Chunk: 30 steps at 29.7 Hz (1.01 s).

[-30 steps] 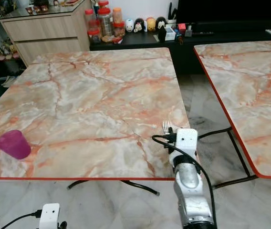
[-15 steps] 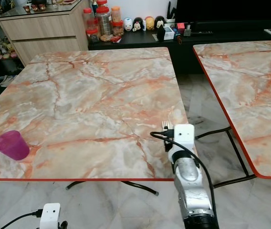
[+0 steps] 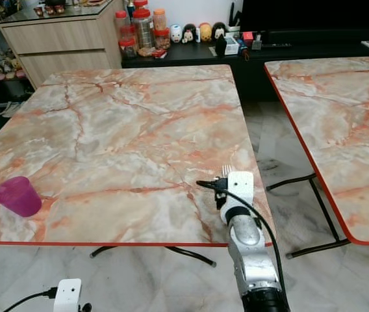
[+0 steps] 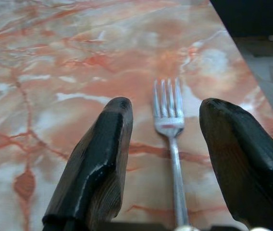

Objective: Setting the table

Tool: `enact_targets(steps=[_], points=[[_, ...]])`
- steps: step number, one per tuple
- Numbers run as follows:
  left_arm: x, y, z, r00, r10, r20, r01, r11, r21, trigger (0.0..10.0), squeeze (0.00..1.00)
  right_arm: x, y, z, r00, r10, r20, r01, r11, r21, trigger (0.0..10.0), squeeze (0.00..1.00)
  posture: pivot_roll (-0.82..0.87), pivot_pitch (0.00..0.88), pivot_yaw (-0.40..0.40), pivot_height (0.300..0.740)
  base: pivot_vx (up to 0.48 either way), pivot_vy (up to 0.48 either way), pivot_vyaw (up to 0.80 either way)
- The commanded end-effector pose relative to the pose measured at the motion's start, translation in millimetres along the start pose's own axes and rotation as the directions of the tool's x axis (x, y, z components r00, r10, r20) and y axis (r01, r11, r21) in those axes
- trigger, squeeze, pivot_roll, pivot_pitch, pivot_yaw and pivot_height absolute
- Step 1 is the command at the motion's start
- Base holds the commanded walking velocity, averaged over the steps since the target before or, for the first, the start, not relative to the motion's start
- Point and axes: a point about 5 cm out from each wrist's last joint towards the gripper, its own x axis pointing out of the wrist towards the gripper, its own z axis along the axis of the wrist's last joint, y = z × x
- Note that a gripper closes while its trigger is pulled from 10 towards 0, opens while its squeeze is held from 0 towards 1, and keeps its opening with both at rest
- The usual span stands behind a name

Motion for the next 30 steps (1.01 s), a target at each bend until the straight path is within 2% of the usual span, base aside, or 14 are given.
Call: enact_targets(steps=[1,7,12,19,30], points=[[-0.8,1.6,-3,1.000,0.012,-0.013,-0.012,1.000,-0.019,10.0,0.00,4.0,-4.2,-1,1.000,-0.019,-0.021,0.019,1.000,-0.010,10.0,0.00,0.00,0.039,0.058,0.740,0.000,0.000,0.00],[-0.1,-0.9,-1,1.000,0.006,-0.007,-0.006,1.000,-0.020,10.0,0.00,10.6,-13.1,-11,0.995,-0.044,-0.094,0.042,0.999,-0.022,10.0,0.00,0.00,0.046,0.058,0.740,0.000,0.000,0.00],[-0.1,0.9,-1,1.000,0.012,-0.007,-0.012,1.000,-0.024,10.0,0.00,12.7,-11.8,-14,0.993,-0.031,-0.114,0.030,1.000,-0.006,10.0,0.00,0.01,0.044,0.058,0.740,0.000,0.000,0.00],[-0.3,3.3,-1,1.000,0.020,-0.002,-0.020,1.000,-0.024,10.0,0.00,16.6,-2.9,-7,0.997,0.001,-0.076,0.000,1.000,0.017,10.0,0.00,0.01,0.035,0.057,0.740,0.000,0.000,0.00],[0.2,2.0,1,1.000,0.009,0.007,-0.009,1.000,-0.024,10.0,0.00,16.8,0.7,-4,0.998,0.011,-0.067,-0.010,1.000,0.012,10.0,0.00,0.01,0.028,0.059,0.740,0.000,0.000,0.00]])
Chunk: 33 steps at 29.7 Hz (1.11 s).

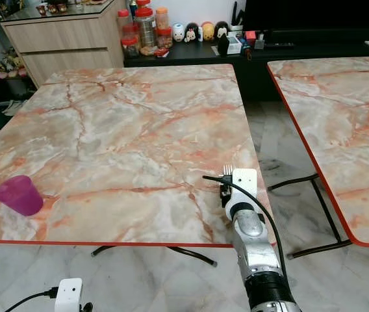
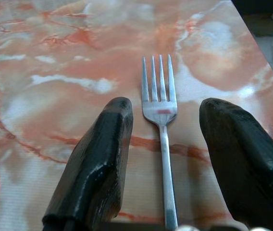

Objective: Setting the table

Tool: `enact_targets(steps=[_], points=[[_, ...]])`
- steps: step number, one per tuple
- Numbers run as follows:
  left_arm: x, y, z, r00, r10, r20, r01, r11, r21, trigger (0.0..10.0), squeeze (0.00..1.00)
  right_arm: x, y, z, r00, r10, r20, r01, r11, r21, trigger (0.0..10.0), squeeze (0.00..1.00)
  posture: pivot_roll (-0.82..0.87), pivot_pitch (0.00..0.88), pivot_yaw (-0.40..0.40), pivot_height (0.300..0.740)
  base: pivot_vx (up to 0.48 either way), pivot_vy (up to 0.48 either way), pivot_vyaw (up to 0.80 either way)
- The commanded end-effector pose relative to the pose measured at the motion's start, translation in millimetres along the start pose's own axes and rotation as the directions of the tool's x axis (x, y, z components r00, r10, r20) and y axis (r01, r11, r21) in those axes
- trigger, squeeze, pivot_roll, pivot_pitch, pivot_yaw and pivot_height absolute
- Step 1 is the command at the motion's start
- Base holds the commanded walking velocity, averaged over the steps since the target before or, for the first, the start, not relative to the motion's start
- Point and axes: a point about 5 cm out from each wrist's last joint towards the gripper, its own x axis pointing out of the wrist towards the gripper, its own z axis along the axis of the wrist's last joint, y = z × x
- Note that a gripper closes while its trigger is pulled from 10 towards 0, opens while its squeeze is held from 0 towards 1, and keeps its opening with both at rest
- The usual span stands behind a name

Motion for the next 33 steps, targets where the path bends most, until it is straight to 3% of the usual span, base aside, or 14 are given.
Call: enact_targets(steps=[1,21,24,31,32,33], points=[[0.1,4.2,1,1.000,0.011,0.004,-0.011,1.000,-0.017,10.0,0.00,0.9,4.1,4,1.000,0.008,0.009,-0.008,1.000,0.002,10.0,0.00,0.01,0.028,0.059,0.740,0.000,0.000,0.00],[-0.5,-2.1,-3,0.999,-0.043,-0.014,0.042,0.998,-0.052,10.0,0.00,-5.6,6.9,-12,0.991,-0.066,-0.113,0.062,0.997,-0.034,10.0,0.00,0.01,0.040,0.056,0.740,0.000,0.000,0.00],[-0.4,-0.5,-3,0.999,-0.037,-0.017,0.036,0.998,-0.057,10.0,0.00,-6.7,10.7,-23,0.983,-0.053,-0.176,0.042,0.997,-0.063,10.0,0.00,0.01,0.036,0.056,0.740,0.000,0.000,0.00],[0.1,3.4,-1,0.999,-0.031,-0.016,0.030,0.998,-0.056,10.0,0.00,-7.5,17.8,-28,0.980,-0.025,-0.195,0.013,0.998,-0.062,10.0,0.00,0.02,0.026,0.059,0.740,0.000,0.000,0.00],[0.2,3.8,-1,0.999,-0.030,-0.016,0.029,0.998,-0.055,10.0,0.00,-7.6,18.3,-27,0.982,-0.027,-0.189,0.015,0.998,-0.064,0.0,0.00,0.02,0.026,0.060,0.740,0.000,0.000,0.00],[0.3,4.1,-1,0.999,-0.030,-0.017,0.029,0.998,-0.056,10.0,0.00,-7.7,18.8,-26,0.983,-0.028,-0.180,0.016,0.998,-0.067,0.0,0.00,0.02,0.026,0.061,0.740,0.000,0.000,0.00]])
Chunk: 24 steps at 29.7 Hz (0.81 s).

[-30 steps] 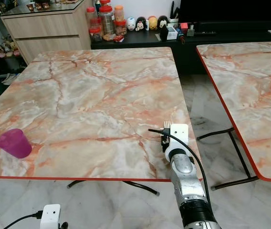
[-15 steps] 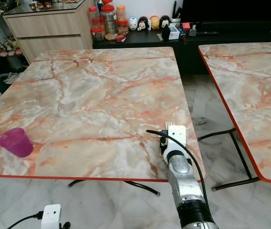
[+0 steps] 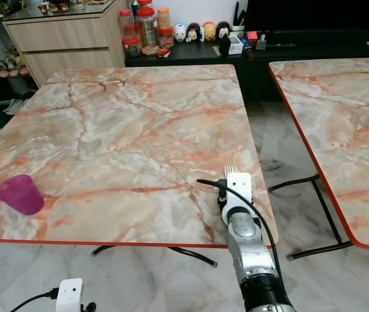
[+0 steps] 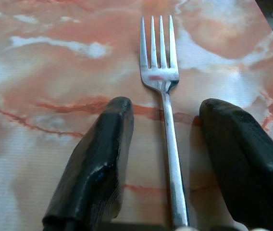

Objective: Setting the table

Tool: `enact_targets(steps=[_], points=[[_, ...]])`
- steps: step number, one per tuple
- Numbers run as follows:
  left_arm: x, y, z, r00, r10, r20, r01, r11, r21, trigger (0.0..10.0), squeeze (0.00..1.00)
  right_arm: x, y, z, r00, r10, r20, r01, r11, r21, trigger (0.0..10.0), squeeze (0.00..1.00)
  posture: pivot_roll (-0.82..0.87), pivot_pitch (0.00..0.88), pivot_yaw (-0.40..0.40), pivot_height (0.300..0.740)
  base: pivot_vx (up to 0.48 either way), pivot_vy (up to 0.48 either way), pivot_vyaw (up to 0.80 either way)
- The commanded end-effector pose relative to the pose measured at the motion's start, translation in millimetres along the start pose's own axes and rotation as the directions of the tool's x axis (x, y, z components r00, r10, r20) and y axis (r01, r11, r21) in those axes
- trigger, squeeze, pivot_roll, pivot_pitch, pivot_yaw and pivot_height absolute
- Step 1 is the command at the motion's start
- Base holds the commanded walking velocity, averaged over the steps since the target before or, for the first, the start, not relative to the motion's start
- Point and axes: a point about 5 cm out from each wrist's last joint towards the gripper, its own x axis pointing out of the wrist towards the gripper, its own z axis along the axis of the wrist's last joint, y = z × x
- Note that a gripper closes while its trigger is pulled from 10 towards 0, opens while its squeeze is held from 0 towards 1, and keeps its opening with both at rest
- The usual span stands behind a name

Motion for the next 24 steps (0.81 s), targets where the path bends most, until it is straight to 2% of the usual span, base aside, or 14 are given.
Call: enact_targets(steps=[1,24], points=[[0.1,5.4,0.0,1.000,0.007,-0.014,-0.007,1.000,-0.008,10.0,0.00,-2.4,8.9,-14.6,0.997,0.024,-0.068,-0.025,1.000,-0.013,0.0,0.00,0.02,0.028,0.062,0.740,0.000,0.000,0.00],[1.1,9.8,4.7,1.000,0.007,-0.011,-0.007,1.000,-0.017,10.0,0.00,0.9,4.9,-6.7,0.998,-0.015,-0.058,0.016,1.000,0.016,0.0,0.00,0.02,0.035,0.083,0.740,0.000,0.000,0.00]])
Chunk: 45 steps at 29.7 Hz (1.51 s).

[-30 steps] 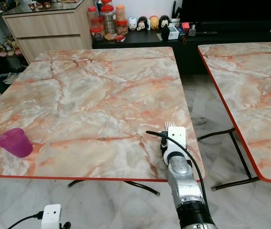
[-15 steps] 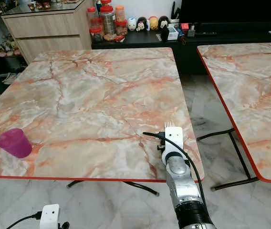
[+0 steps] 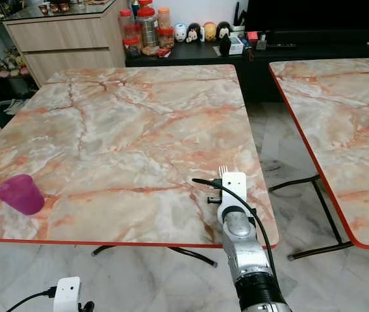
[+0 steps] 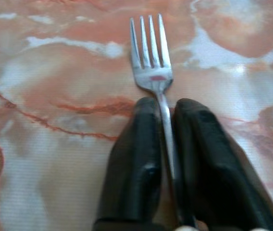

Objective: Setting the table

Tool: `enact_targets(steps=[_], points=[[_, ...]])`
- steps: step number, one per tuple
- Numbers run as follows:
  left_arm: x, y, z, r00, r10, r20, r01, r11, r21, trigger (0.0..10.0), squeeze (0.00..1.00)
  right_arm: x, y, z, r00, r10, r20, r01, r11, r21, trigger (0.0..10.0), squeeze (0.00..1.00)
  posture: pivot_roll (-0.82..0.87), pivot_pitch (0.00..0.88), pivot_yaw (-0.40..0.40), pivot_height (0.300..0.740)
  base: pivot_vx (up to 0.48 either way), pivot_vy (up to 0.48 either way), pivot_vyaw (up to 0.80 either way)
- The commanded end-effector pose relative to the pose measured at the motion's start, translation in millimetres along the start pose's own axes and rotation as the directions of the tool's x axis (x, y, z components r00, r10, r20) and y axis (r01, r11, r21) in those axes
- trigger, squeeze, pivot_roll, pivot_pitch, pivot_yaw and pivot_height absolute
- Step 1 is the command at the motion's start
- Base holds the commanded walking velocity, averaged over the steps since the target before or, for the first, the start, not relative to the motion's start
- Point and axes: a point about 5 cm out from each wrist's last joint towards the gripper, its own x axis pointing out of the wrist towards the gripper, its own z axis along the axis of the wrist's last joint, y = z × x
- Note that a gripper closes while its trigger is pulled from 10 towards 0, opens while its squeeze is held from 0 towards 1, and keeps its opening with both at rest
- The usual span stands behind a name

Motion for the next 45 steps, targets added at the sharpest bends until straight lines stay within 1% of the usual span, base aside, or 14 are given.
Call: enact_targets(steps=[1,7,11,12,13,14,15,17,19,20,23,28,34,45], points=[[0.1,6.7,1,1.000,0.014,-0.005,-0.014,1.000,-0.014,10.0,0.00,0.2,0.4,-10,0.999,-0.004,-0.054,0.004,1.000,0.005,0.0,0.00,0.02,0.035,0.083,0.740,0.000,0.000,0.00],[0.1,6.7,1,1.000,0.014,-0.005,-0.014,1.000,-0.014,10.0,0.00,0.2,0.4,-10,0.999,-0.004,-0.054,0.004,1.000,0.005,0.0,0.00,0.02,0.035,0.083,0.740,0.000,0.000,0.00],[-0.2,4.0,0,1.000,0.021,-0.005,-0.021,1.000,-0.001,10.0,0.00,0.2,1.8,6,0.999,0.023,0.030,-0.024,0.999,0.034,0.0,0.00,0.01,0.050,0.081,0.740,0.000,0.000,0.00],[-0.5,4.2,-1,1.000,0.030,-0.005,-0.030,1.000,0.004,10.0,0.00,-0.8,6.5,15,0.993,0.065,0.099,-0.068,0.997,0.026,0.0,0.00,0.01,0.049,0.079,0.740,0.000,0.000,0.00],[-0.6,4.4,-1,0.999,0.036,-0.005,-0.036,0.999,0.004,10.0,0.00,-1.7,9.2,21,0.987,0.086,0.139,-0.086,0.996,-0.005,1.7,0.00,0.01,0.049,0.078,0.740,0.000,0.000,0.00],[-0.6,4.5,-2,0.999,0.039,-0.005,-0.039,0.999,0.003,10.0,0.00,-2.4,10.9,24,0.982,0.099,0.161,-0.095,0.995,-0.029,1.7,0.00,0.01,0.049,0.078,0.740,0.000,0.000,0.00],[-0.8,4.7,-2,0.999,0.048,-0.004,-0.048,0.999,0.000,10.0,0.00,-4.3,16.1,35,0.966,0.132,0.223,-0.123,0.991,-0.056,10.0,0.00,0.01,0.047,0.075,0.740,0.000,0.000,0.00],[-0.8,4.5,-2,0.999,0.051,-0.001,-0.051,0.999,0.002,10.0,0.00,-5.3,20.5,44,0.953,0.157,0.258,-0.157,0.987,-0.022,10.0,0.00,0.01,0.042,0.071,0.740,0.000,0.000,0.00],[-0.5,4.9,-1,0.998,0.057,0.001,-0.057,0.998,0.001,10.0,0.00,-8.7,25.4,67,0.916,0.171,0.364,-0.182,0.983,-0.006,10.0,0.00,0.02,0.040,0.068,0.740,0.000,0.000,0.00],[-0.5,4.9,-1,0.998,0.057,0.001,-0.057,0.998,0.001,10.0,0.00,-8.7,25.4,67,0.916,0.171,0.364,-0.182,0.983,-0.006,10.0,0.00,0.02,0.040,0.068,0.740,0.000,0.000,0.00],[0.0,5.6,1,0.998,0.069,0.004,-0.069,0.997,0.024,10.0,0.00,-13.5,29.1,88,0.873,0.187,0.450,-0.196,0.980,-0.028,10.0,0.00,0.02,0.032,0.062,0.740,0.000,0.000,0.00],[0.4,4.5,2,0.997,0.078,-0.001,-0.078,0.997,0.031,10.0,0.00,-19.3,31.0,102,0.821,0.224,0.525,-0.223,0.973,-0.067,10.0,0.00,0.01,0.030,0.056,0.740,0.000,-0.166,0.00],[-0.1,3.7,-1,0.996,0.084,-0.009,-0.084,0.996,0.044,10.0,0.00,-17.9,24.9,102,0.820,0.208,0.533,-0.214,0.975,-0.051,10.0,0.00,0.01,0.024,0.053,0.740,0.000,-0.358,0.00],[-0.3,5.9,-1,0.996,0.091,-0.010,-0.090,0.994,0.055,10.0,0.00,-18.6,23.8,102,0.813,0.206,0.545,-0.211,0.976,-0.055,10.0,0.00,0.01,0.011,0.059,0.740,0.000,-0.456,0.00]])
